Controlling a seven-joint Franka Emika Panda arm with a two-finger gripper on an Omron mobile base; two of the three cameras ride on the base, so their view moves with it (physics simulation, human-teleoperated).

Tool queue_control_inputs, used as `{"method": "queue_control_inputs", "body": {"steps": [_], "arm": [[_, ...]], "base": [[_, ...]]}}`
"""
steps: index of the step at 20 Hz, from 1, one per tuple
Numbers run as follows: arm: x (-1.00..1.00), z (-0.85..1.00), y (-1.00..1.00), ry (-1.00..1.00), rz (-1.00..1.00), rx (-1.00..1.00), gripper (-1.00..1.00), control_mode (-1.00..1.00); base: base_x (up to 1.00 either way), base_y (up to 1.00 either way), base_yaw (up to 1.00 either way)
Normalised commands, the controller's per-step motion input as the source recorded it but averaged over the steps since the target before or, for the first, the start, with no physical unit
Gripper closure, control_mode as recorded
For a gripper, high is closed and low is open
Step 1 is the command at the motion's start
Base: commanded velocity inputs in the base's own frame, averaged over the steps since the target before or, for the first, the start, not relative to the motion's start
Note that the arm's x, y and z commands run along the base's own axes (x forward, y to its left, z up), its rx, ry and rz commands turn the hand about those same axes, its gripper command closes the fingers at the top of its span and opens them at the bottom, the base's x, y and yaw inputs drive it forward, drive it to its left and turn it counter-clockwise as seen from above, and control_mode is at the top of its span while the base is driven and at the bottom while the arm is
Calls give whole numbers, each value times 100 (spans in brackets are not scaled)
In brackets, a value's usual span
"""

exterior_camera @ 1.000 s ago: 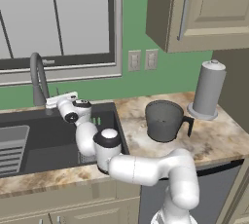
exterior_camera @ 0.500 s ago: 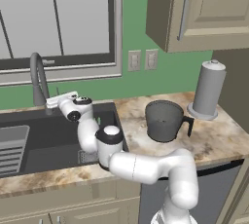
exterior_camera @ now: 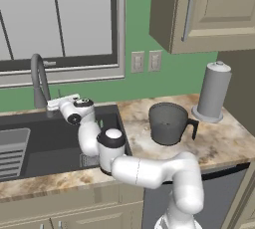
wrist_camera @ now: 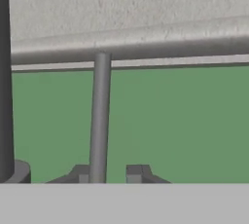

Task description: Turn on the sink faucet and place the jug under the water for a few seconds to fill it up.

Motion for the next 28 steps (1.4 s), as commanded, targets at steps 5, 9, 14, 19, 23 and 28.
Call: {"method": "queue_control_inputs", "body": {"steps": [5, 9, 14, 19, 23, 28], "arm": [[0, -2, -38, 2, -14, 10, 100, -100], [0, -8, -68, 4, -9, 16, 100, -100], [0, -31, -88, 6, -8, 21, 100, -100], [7, -31, -86, 9, -7, 20, 100, -100], [17, -30, -80, 13, -5, 18, 100, -100], [16, -33, -77, 10, -1, 15, 100, -100]], "base": [[0, 0, 0], [0, 0, 0], [0, 0, 0], [0, 0, 0], [0, 0, 0], [0, 0, 0]]}}
